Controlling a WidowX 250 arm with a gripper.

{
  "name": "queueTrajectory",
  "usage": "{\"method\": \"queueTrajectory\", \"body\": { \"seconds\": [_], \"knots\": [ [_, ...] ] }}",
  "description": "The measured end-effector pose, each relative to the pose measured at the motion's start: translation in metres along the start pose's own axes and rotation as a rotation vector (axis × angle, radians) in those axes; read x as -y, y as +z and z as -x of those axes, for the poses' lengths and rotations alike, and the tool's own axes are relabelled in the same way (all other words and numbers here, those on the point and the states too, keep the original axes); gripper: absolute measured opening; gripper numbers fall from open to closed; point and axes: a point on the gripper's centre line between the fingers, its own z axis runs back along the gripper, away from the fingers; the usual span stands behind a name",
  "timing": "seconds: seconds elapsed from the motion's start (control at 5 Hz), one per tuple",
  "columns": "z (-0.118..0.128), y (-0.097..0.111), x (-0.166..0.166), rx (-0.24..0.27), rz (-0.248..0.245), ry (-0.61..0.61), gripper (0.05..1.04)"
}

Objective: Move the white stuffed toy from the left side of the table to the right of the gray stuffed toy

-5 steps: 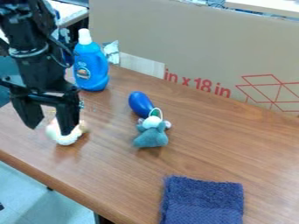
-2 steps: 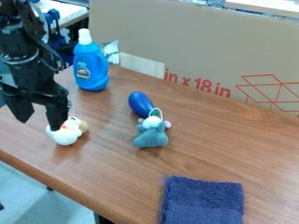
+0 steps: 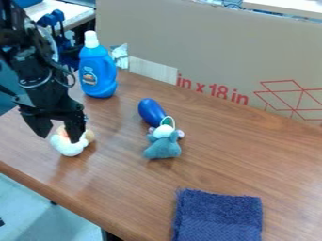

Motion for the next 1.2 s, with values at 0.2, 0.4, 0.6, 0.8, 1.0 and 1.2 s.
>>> {"method": "queueTrajectory", "body": {
  "seconds": [0.2,0.4,0.6,0.8,1.0,1.2],
  "knots": [
    [-0.008,-0.012,0.002,-0.025,0.005,0.014,1.001],
    [-0.018,-0.026,0.003,-0.063,0.011,0.017,1.001],
    [-0.021,-0.04,0.007,-0.091,0.011,0.032,0.964],
    [-0.008,-0.047,0.016,-0.005,0.003,0.13,0.69],
    [0.018,-0.035,0.026,0.006,0.013,0.167,0.612],
    [0.017,0.007,0.042,0.132,0.008,0.142,0.61]
  ]
}}
